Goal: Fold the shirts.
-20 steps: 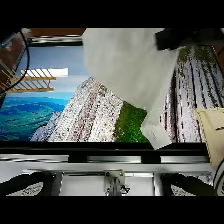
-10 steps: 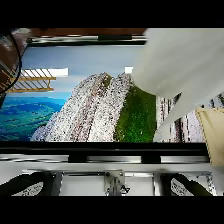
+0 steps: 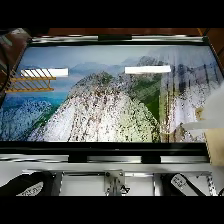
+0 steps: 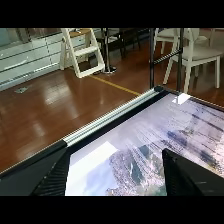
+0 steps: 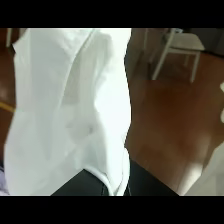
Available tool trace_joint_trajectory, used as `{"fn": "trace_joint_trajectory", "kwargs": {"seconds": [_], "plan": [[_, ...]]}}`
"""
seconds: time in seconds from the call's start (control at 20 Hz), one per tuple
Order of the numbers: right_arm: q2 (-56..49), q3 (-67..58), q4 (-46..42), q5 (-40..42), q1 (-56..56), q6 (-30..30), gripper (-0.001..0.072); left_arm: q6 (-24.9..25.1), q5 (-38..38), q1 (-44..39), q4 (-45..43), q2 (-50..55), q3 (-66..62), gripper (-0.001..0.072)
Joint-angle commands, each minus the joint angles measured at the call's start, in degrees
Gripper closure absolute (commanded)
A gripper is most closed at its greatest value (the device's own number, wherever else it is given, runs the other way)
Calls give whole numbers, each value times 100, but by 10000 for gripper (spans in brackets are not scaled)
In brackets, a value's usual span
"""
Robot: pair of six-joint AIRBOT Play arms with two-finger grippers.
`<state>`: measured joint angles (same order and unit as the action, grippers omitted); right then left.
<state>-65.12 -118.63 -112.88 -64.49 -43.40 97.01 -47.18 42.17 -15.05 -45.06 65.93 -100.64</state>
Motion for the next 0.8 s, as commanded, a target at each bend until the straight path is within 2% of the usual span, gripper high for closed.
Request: {"fn": "trace_joint_trajectory", "kwargs": {"seconds": [0.0, 0.2, 0.4, 0.6, 0.75], "plan": [[-94, -4, -20, 68, -636, 192, 653, -11, 140, 4, 0, -188, -2, 24], [-289, -4, -20, 170, -1088, 192, 654, -317, 470, 4, 0, -275, 0, 25], [-258, -4, 127, 990, -1141, 188, 656, -308, 573, 4, -4, -258, 0, 25], [-251, -4, 442, 1331, -1137, -90, 656, -308, 573, 4, -4, -229, 0, 25], [-251, -4, 323, 1606, -1137, -57, 656, -308, 575, 4, -4, -229, 0, 25]]}}
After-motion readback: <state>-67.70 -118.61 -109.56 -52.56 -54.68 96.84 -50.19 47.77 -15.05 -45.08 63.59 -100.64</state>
